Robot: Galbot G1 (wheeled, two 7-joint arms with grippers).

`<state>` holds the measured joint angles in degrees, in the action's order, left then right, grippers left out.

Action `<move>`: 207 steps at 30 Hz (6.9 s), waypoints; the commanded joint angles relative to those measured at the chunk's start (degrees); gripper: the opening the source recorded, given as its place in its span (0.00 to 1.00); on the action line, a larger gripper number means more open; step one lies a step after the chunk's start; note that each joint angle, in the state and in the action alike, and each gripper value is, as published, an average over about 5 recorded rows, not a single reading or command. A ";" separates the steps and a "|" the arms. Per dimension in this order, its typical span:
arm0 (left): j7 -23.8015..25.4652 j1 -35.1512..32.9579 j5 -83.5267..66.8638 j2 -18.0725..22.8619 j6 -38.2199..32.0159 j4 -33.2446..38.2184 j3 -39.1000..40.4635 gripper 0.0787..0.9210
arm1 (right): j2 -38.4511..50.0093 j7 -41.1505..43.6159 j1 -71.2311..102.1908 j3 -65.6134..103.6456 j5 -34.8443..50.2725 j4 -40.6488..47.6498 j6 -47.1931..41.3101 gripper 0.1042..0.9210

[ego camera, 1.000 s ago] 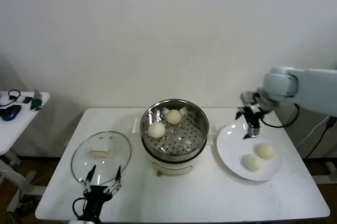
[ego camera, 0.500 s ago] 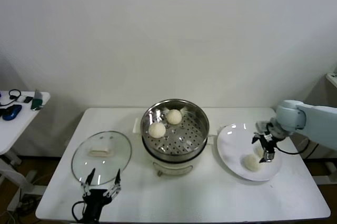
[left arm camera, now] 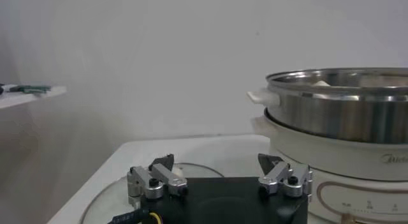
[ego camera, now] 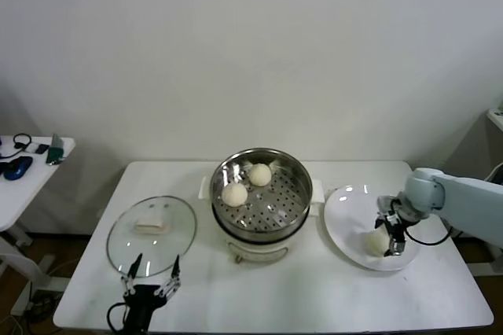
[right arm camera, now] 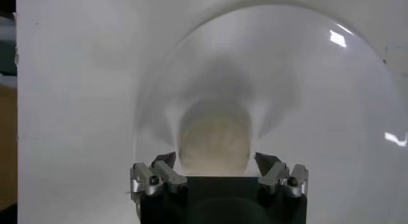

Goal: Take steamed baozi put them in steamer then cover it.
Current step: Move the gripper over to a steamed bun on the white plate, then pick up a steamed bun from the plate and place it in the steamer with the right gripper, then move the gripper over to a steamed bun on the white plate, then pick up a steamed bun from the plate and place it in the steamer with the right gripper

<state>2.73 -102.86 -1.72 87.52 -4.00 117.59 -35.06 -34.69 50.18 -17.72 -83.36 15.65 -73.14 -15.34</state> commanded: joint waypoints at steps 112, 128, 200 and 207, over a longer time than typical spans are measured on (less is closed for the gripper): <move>0.09 0.24 1.89 1.13 0.77 -0.27 -0.37 0.88 | 3.03 6.73 -2.38 0.81 -6.29 11.01 12.62 0.88; -0.01 -0.38 2.85 1.40 0.49 -0.97 -0.05 0.88 | -3.91 3.94 9.29 13.56 -10.78 20.89 13.86 0.88; 0.10 0.19 1.59 0.35 0.62 -0.23 -0.53 0.88 | -29.40 -0.51 -19.54 -11.36 19.24 -0.07 -0.68 0.69; 0.10 0.35 1.41 0.30 0.68 -0.22 -0.75 0.88 | -30.45 -0.48 -18.53 -10.27 18.94 2.12 -0.40 0.70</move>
<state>2.82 -102.53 -0.27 87.77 -3.35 117.36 -35.76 -63.83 50.26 -39.66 -94.54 36.27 -73.74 -15.36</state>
